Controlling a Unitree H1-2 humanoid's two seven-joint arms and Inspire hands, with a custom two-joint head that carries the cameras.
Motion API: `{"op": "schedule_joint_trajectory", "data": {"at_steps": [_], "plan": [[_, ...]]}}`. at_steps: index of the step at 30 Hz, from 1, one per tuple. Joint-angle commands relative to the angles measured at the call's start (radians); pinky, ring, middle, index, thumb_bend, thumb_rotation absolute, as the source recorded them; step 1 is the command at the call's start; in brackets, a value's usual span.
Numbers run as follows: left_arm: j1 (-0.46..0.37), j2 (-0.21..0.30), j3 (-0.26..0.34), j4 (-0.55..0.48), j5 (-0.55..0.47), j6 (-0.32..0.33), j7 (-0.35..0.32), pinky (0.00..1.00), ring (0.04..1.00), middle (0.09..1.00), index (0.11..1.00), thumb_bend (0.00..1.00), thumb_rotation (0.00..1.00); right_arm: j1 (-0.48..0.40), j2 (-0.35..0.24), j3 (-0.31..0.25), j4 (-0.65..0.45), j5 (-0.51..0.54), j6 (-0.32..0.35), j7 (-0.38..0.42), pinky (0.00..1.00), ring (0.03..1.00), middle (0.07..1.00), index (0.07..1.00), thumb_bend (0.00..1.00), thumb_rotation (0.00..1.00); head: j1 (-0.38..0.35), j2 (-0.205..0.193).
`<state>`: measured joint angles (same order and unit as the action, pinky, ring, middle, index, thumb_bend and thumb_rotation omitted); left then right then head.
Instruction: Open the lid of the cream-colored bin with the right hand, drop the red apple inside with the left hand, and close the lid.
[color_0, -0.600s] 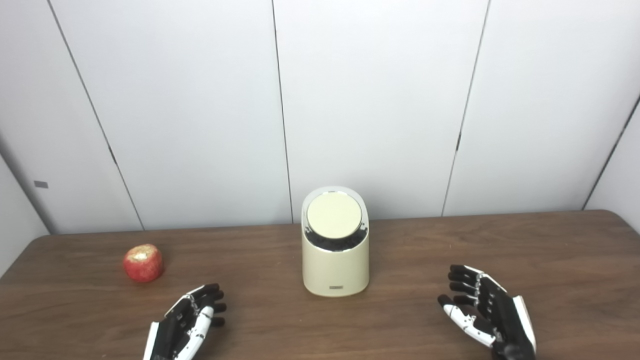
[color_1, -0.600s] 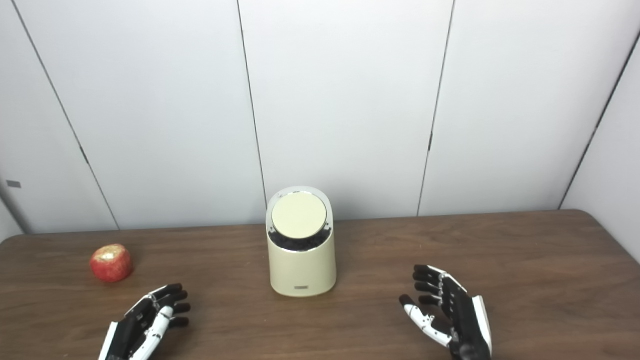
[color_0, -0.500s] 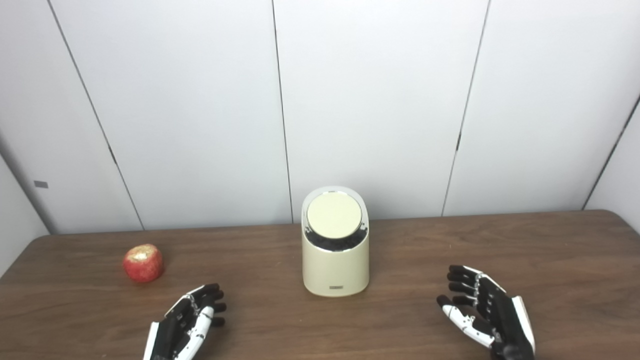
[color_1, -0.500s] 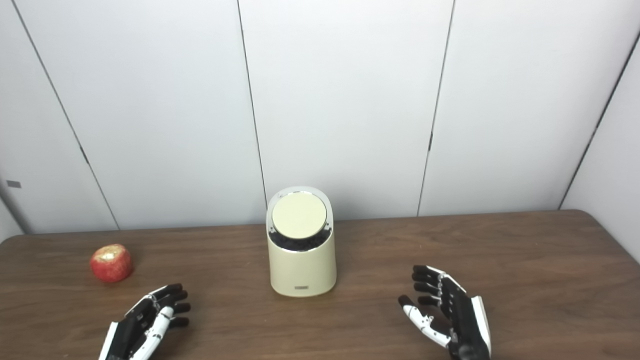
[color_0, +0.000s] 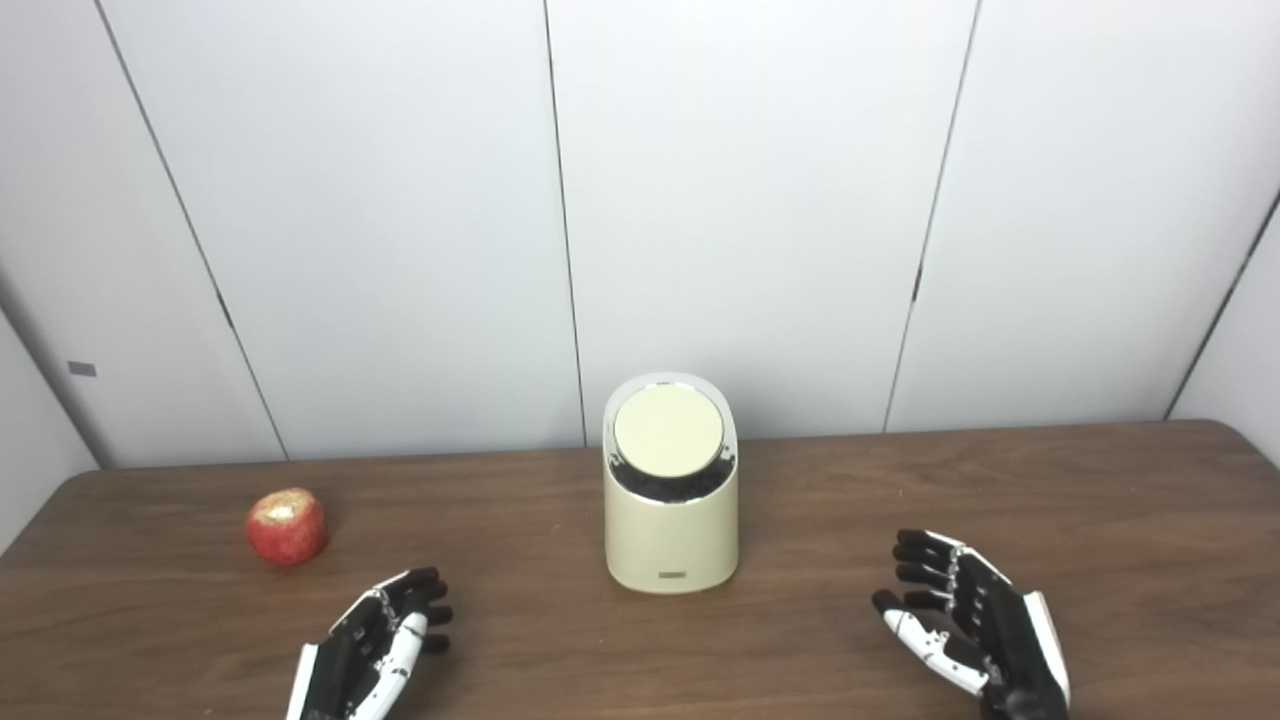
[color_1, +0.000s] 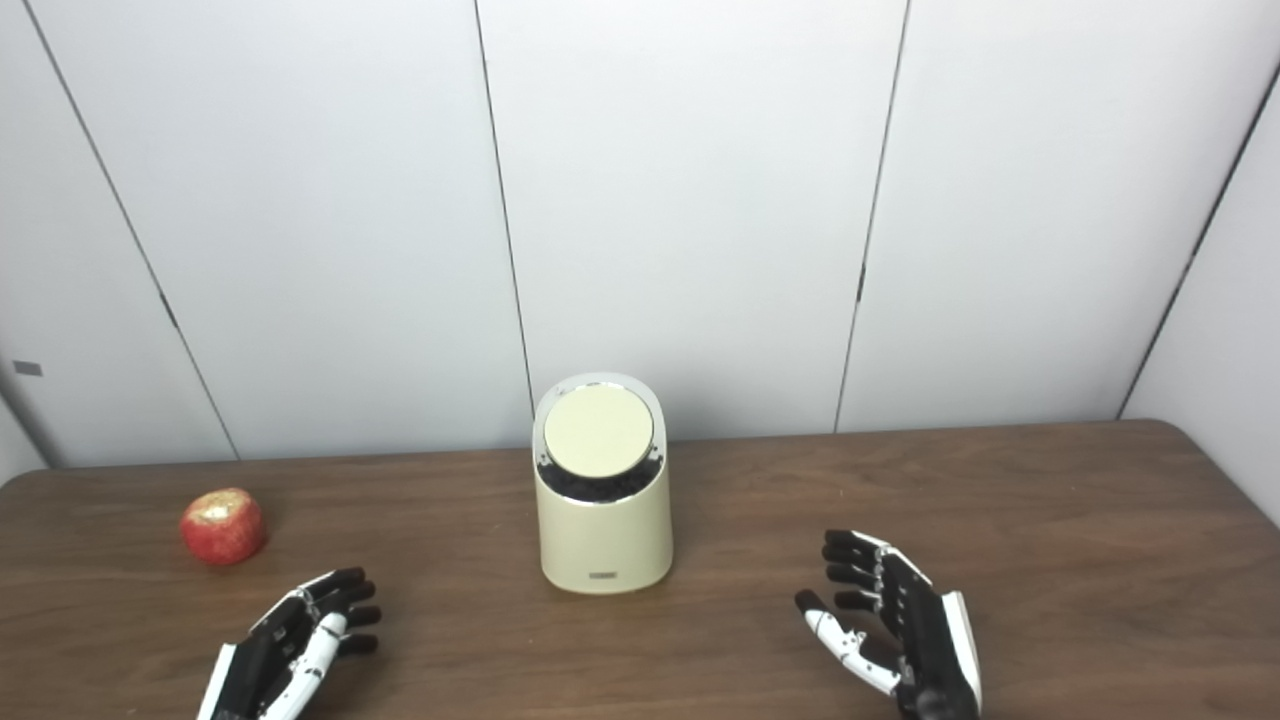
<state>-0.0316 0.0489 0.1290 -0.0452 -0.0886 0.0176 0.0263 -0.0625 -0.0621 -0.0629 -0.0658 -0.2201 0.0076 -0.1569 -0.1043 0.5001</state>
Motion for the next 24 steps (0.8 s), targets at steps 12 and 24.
{"op": "schedule_joint_trajectory", "data": {"at_steps": [12,24], "plan": [[-0.006,0.006,0.001,-0.024,0.004,-0.007,0.003,0.6,0.67,0.719,0.709,0.27,0.34,-0.102,-0.097,0.039,-0.225,-0.155,0.178,0.103,0.79,0.859,0.889,0.887,0.64,0.69,-0.002,0.004],[-0.008,-0.004,0.0,-0.021,0.004,-0.008,0.009,0.6,0.668,0.714,0.704,0.26,0.31,-0.374,-0.12,0.105,-0.287,-0.239,0.358,0.181,0.78,0.871,0.909,0.907,0.71,0.63,0.002,-0.006]]}}
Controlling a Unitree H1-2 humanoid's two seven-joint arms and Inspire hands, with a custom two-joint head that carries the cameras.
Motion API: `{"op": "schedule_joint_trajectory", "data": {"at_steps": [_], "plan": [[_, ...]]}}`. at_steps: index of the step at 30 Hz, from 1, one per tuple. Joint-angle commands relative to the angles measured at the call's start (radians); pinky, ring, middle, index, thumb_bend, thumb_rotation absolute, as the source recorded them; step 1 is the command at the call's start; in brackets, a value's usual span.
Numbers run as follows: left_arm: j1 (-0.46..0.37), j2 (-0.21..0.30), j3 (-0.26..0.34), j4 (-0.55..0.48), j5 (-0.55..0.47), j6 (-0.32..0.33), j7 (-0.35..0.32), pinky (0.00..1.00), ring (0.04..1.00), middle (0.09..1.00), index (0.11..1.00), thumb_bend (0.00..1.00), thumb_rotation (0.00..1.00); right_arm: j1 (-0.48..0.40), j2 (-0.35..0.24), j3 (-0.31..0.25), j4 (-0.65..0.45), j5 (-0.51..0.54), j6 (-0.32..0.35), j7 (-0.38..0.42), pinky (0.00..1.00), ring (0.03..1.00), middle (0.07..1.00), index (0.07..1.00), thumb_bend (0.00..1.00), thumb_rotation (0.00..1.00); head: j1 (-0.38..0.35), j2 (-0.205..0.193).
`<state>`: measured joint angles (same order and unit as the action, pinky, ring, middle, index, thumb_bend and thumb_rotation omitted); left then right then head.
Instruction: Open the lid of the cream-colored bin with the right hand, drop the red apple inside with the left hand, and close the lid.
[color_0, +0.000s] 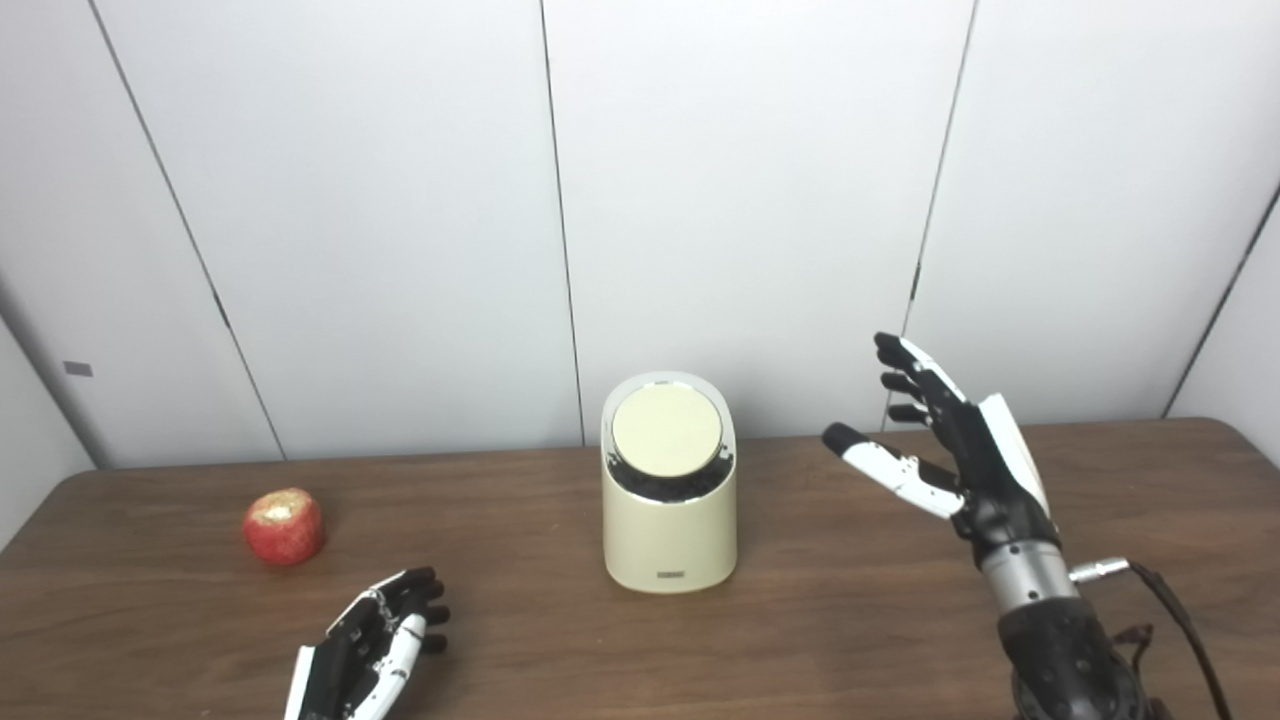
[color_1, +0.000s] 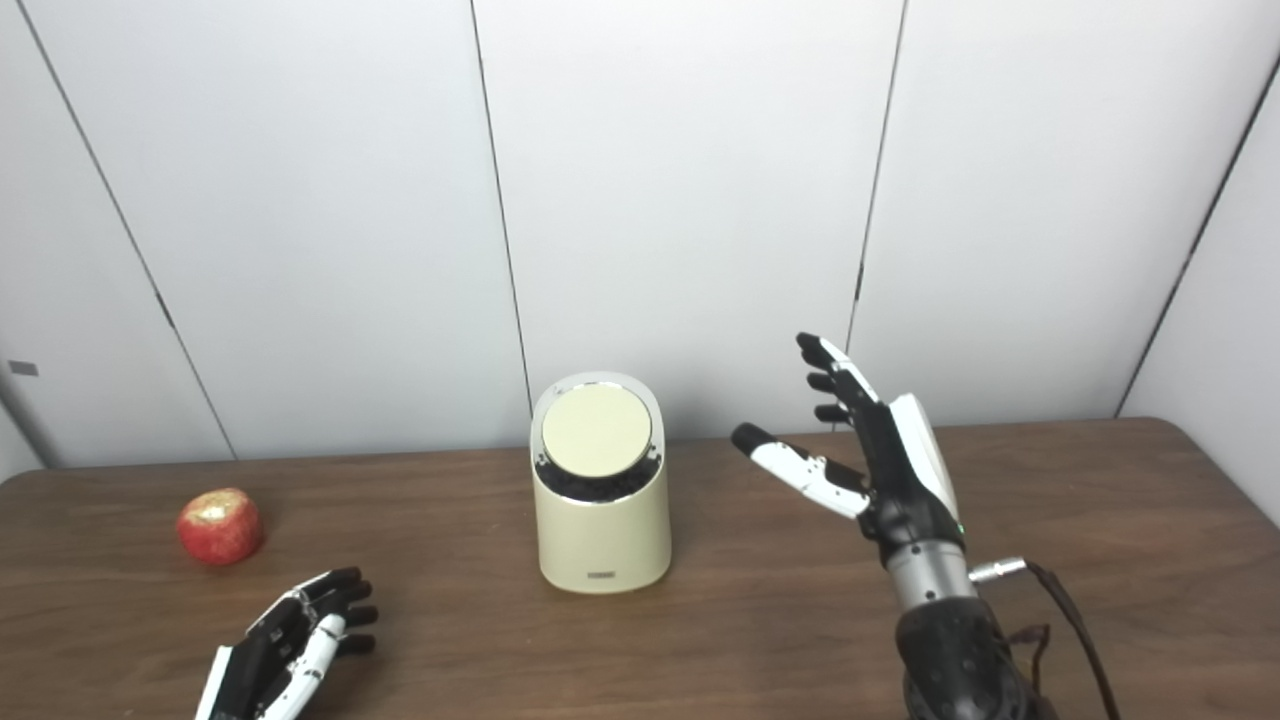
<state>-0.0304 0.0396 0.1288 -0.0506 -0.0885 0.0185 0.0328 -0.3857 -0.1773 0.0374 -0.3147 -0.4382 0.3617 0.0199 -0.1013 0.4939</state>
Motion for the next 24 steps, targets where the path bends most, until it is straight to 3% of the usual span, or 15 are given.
{"op": "schedule_joint_trajectory", "data": {"at_steps": [1,7,12,18,24], "plan": [[-0.009,0.004,0.001,-0.016,0.002,-0.007,0.002,0.6,0.668,0.714,0.703,0.26,0.31,-0.072,-0.004,0.015,-0.035,-0.033,0.016,0.01,0.78,0.873,0.911,0.91,0.71,0.63,0.0,0.001],[-0.005,-0.006,-0.001,-0.026,0.004,0.002,0.009,0.6,0.665,0.712,0.7,0.27,0.3,-0.188,-0.001,0.062,0.021,-0.068,0.069,0.043,0.81,0.912,0.938,0.916,0.76,0.58,0.006,0.0],[-0.002,-0.01,-0.006,-0.028,0.01,-0.001,0.012,0.6,0.669,0.713,0.701,0.27,0.31,-0.258,0.002,0.118,0.088,-0.162,0.101,0.047,0.71,0.841,0.902,0.92,0.84,0.6,0.016,0.001],[0.004,-0.024,-0.014,-0.041,0.028,0.006,0.023,0.6,0.673,0.717,0.703,0.27,0.32,-0.29,0.041,0.133,0.176,-0.198,0.103,0.041,0.68,0.834,0.908,0.923,0.88,0.48,0.027,0.002],[0.006,-0.033,-0.023,-0.048,0.042,0.005,0.032,0.59,0.668,0.716,0.696,0.26,0.32,-0.31,0.069,0.13,0.246,-0.224,0.107,0.066,0.62,0.808,0.925,0.939,0.94,0.43,0.036,0.004]]}}
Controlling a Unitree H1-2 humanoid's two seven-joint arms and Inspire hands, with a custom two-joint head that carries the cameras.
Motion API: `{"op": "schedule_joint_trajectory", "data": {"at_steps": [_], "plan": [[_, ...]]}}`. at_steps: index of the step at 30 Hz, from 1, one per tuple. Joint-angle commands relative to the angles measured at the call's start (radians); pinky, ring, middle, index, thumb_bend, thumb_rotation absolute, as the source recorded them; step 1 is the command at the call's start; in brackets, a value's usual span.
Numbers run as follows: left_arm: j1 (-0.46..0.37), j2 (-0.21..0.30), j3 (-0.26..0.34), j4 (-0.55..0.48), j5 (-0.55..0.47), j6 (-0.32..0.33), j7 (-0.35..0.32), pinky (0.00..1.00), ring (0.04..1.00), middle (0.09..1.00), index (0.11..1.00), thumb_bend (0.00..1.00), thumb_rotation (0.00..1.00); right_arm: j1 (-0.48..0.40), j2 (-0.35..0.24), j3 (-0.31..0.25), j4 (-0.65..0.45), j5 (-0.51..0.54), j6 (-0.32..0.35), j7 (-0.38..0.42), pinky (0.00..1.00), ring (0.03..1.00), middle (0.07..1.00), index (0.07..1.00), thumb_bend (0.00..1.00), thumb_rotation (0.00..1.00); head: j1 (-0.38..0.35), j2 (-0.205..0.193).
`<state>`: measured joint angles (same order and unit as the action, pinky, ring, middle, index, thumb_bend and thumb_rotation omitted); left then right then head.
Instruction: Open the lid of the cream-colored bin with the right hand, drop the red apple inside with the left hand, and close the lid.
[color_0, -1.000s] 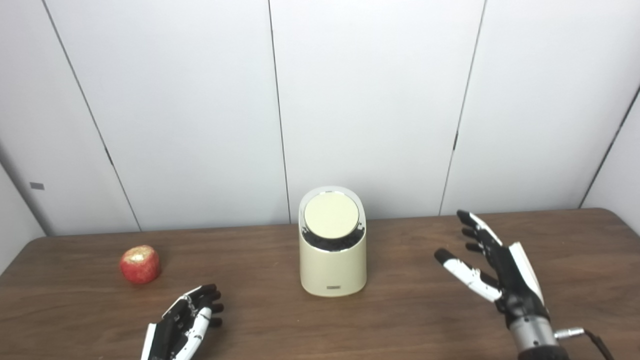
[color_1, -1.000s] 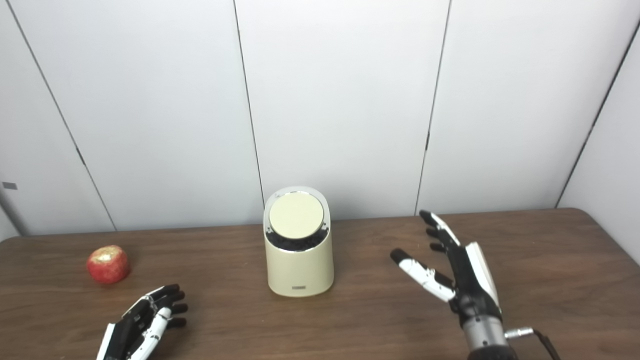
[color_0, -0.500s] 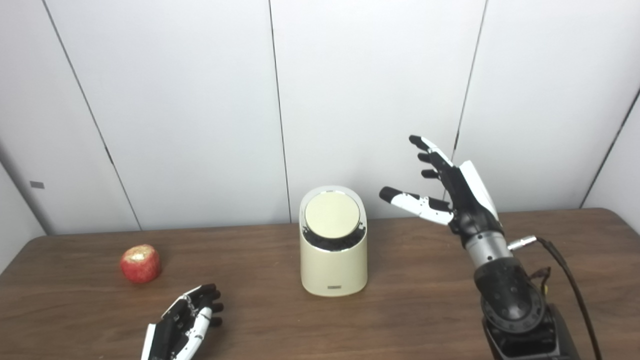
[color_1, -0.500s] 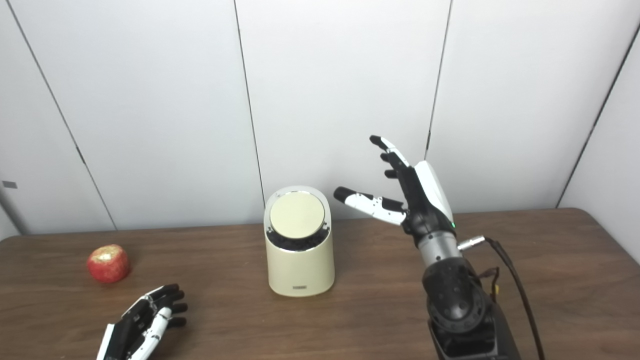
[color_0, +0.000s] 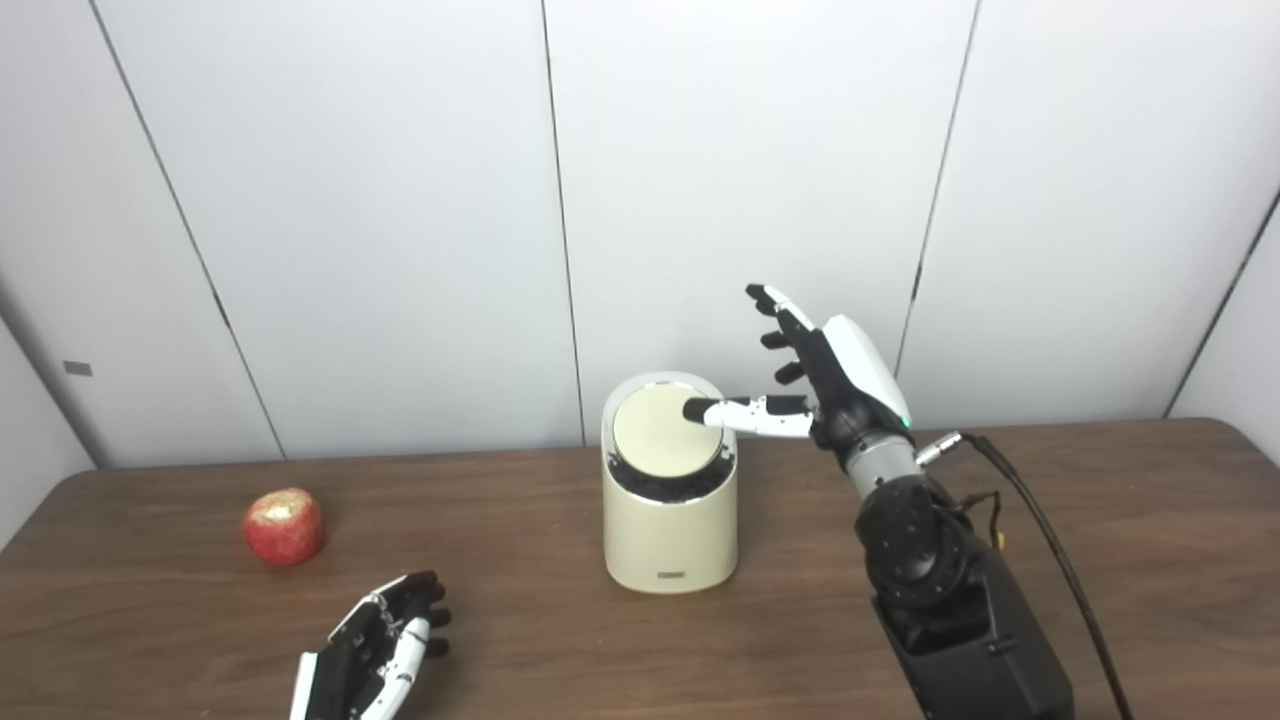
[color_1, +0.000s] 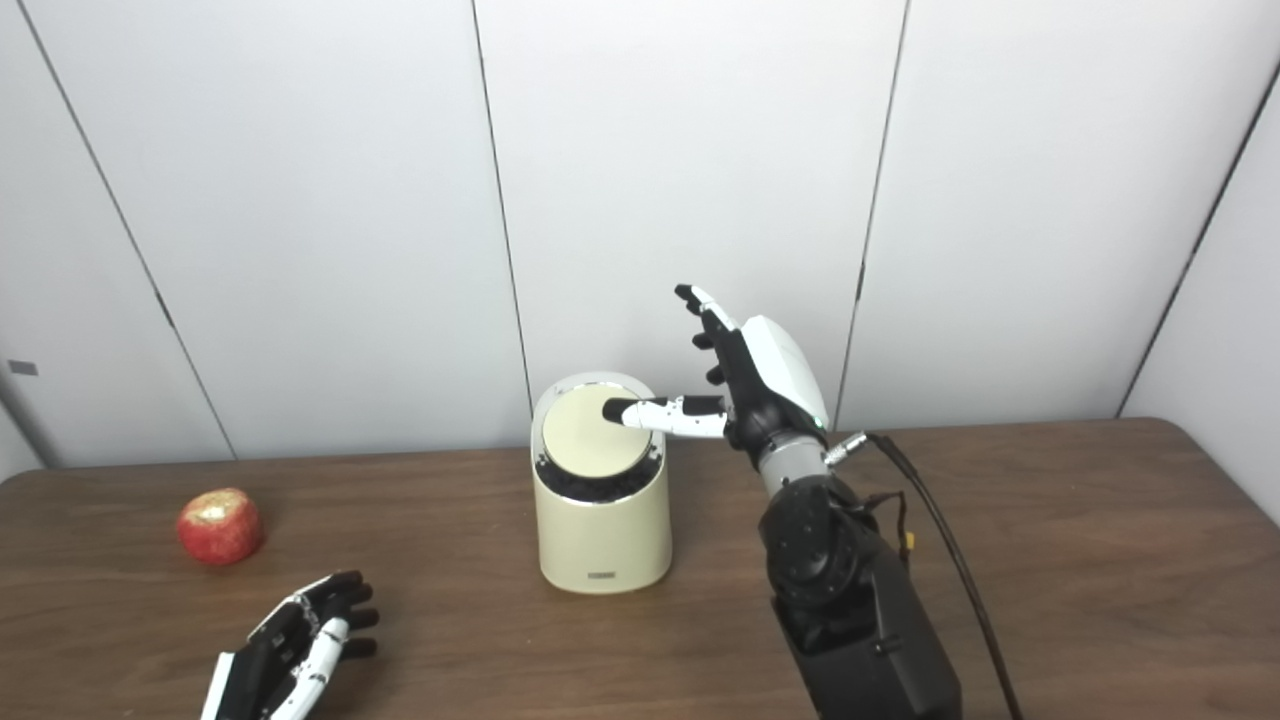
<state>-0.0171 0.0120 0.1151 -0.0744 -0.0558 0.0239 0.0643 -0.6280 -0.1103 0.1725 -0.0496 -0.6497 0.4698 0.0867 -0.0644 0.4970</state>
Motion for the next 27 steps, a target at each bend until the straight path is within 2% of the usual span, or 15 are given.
{"op": "schedule_joint_trajectory", "data": {"at_steps": [1,7,10,19,27], "plan": [[-0.007,-0.006,-0.011,-0.025,0.011,0.0,0.002,0.59,0.667,0.716,0.696,0.26,0.31,-0.069,0.001,-0.004,-0.014,-0.01,-0.001,0.006,0.62,0.815,0.931,0.945,0.94,0.42,0.002,0.002],[-0.005,-0.004,-0.016,-0.028,0.004,-0.006,-0.005,0.6,0.662,0.711,0.697,0.27,0.31,-0.069,-0.008,0.017,0.031,-0.004,-0.027,-0.006,0.66,0.857,0.963,0.97,0.97,0.35,0.006,0.005],[-0.002,-0.004,-0.017,-0.032,0.0,-0.008,-0.008,0.59,0.662,0.713,0.701,0.27,0.34,-0.074,-0.007,0.024,0.049,-0.007,-0.027,-0.012,0.7,0.87,0.967,0.975,0.97,0.31,0.007,0.008],[-0.002,-0.008,-0.02,-0.037,0.009,0.0,0.0,0.59,0.657,0.706,0.698,0.27,0.35,-0.083,-0.002,0.032,0.076,-0.002,-0.043,-0.026,0.71,0.87,0.97,1.0,0.96,0.29,0.01,0.013],[0.001,-0.009,-0.02,-0.042,0.005,-0.001,-0.002,0.59,0.656,0.707,0.696,0.27,0.35,-0.085,-0.005,0.052,0.1,-0.024,-0.021,-0.037,0.69,0.866,0.968,0.995,0.97,0.29,0.009,0.018]]}}
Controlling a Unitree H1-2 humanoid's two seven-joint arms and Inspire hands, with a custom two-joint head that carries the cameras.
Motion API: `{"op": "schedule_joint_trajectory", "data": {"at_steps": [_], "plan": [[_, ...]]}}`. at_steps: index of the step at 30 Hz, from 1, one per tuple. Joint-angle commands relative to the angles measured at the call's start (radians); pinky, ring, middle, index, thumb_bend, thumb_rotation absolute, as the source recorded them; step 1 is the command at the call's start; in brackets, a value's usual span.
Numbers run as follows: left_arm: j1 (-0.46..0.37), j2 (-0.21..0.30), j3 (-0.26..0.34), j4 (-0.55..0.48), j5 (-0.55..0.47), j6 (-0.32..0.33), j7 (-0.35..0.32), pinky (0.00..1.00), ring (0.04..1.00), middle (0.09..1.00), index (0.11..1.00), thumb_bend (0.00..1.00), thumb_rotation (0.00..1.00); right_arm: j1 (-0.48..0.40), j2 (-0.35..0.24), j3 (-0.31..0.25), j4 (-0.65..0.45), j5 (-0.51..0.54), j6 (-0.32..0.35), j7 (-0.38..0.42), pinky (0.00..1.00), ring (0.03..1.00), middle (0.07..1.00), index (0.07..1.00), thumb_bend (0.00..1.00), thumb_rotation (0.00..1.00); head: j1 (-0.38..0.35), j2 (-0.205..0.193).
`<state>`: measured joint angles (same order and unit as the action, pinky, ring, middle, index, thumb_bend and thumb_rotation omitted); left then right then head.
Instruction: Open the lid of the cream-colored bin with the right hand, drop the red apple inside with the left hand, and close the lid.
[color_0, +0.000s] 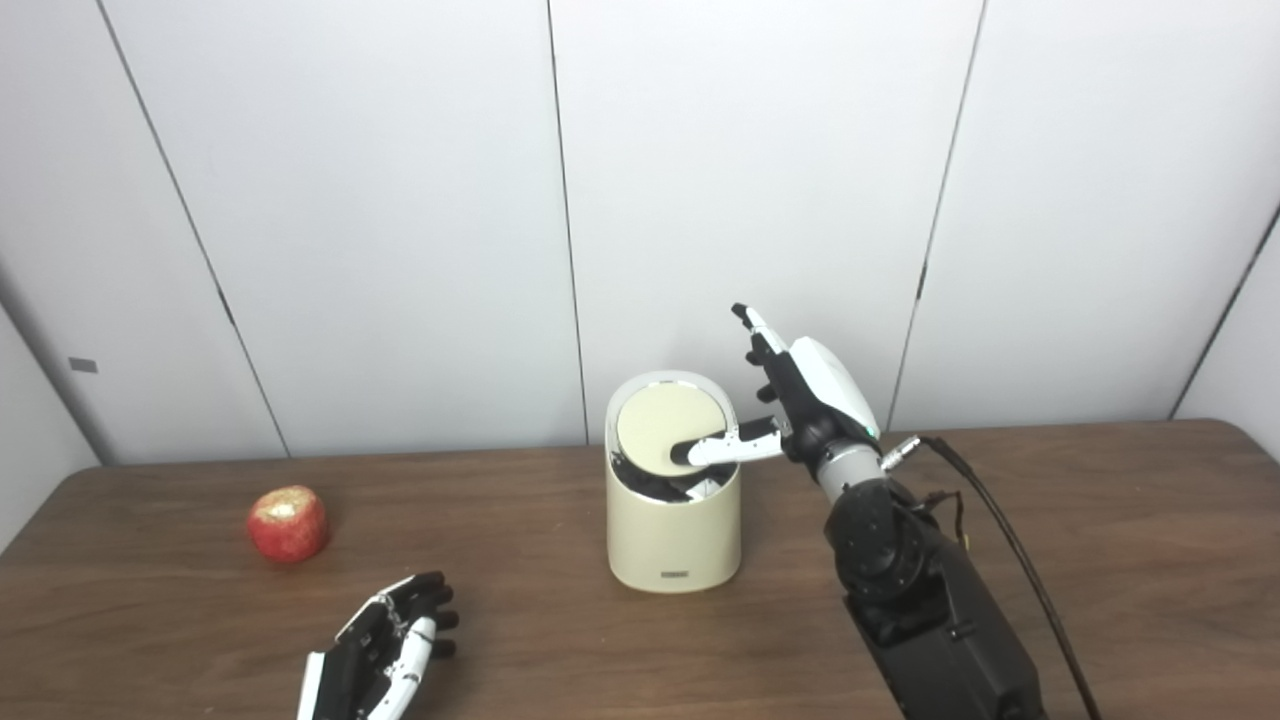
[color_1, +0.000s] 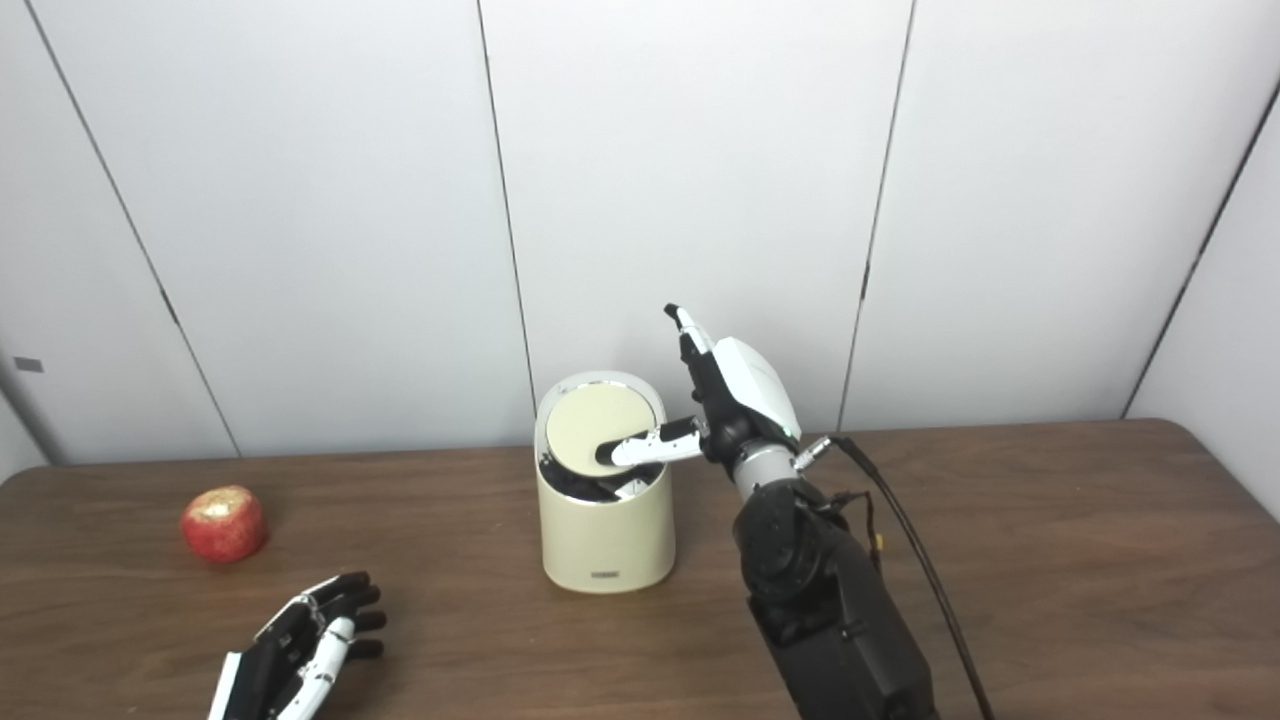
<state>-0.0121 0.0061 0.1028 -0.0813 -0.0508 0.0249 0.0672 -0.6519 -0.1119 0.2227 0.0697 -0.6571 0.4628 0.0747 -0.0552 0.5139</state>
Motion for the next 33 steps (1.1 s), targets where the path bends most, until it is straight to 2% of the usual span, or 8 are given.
{"op": "schedule_joint_trajectory", "data": {"at_steps": [1,6,10,19,28,31,33], "plan": [[-0.003,-0.003,-0.007,-0.037,-0.001,-0.001,-0.005,0.59,0.657,0.708,0.698,0.27,0.36,-0.061,-0.003,0.004,-0.016,-0.021,-0.009,-0.025,0.69,0.861,0.965,0.991,0.97,0.29,0.0,0.002],[0.0,-0.008,-0.008,-0.042,0.002,0.003,-0.001,0.59,0.658,0.706,0.698,0.27,0.35,-0.062,-0.01,0.014,0.007,-0.048,0.002,-0.013,0.68,0.856,0.963,0.971,0.95,0.3,0.0,0.003],[0.0,-0.006,-0.011,-0.039,0.003,-0.003,-0.005,0.59,0.659,0.708,0.701,0.27,0.36,-0.063,0.0,0.003,0.023,-0.082,0.007,0.002,0.66,0.84,0.959,0.96,0.97,0.26,0.004,0.002],[0.001,-0.008,-0.015,-0.032,0.005,-0.007,-0.005,0.59,0.663,0.711,0.698,0.27,0.39,-0.049,-0.007,0.031,0.043,-0.094,-0.002,-0.023,0.66,0.837,0.935,0.931,0.91,0.26,0.013,-0.011],[0.009,-0.007,-0.017,-0.048,0.01,0.001,-0.002,0.58,0.66,0.709,0.696,0.26,0.38,-0.037,-0.016,0.064,0.054,-0.102,-0.005,-0.052,0.68,0.861,0.927,0.922,0.88,0.16,0.013,-0.004],[0.009,-0.007,-0.017,-0.047,0.006,0.0,-0.002,0.59,0.659,0.708,0.694,0.27,0.37,-0.033,-0.014,0.062,0.046,-0.092,-0.002,-0.05,0.66,0.836,0.929,0.92,0.89,0.19,0.013,-0.004],[0.008,-0.005,-0.016,-0.045,0.002,-0.002,-0.004,0.59,0.659,0.708,0.693,0.27,0.37,-0.029,-0.008,0.052,0.036,-0.075,0.0,-0.045,0.65,0.834,0.93,0.92,0.88,0.3,0.013,-0.004]]}}
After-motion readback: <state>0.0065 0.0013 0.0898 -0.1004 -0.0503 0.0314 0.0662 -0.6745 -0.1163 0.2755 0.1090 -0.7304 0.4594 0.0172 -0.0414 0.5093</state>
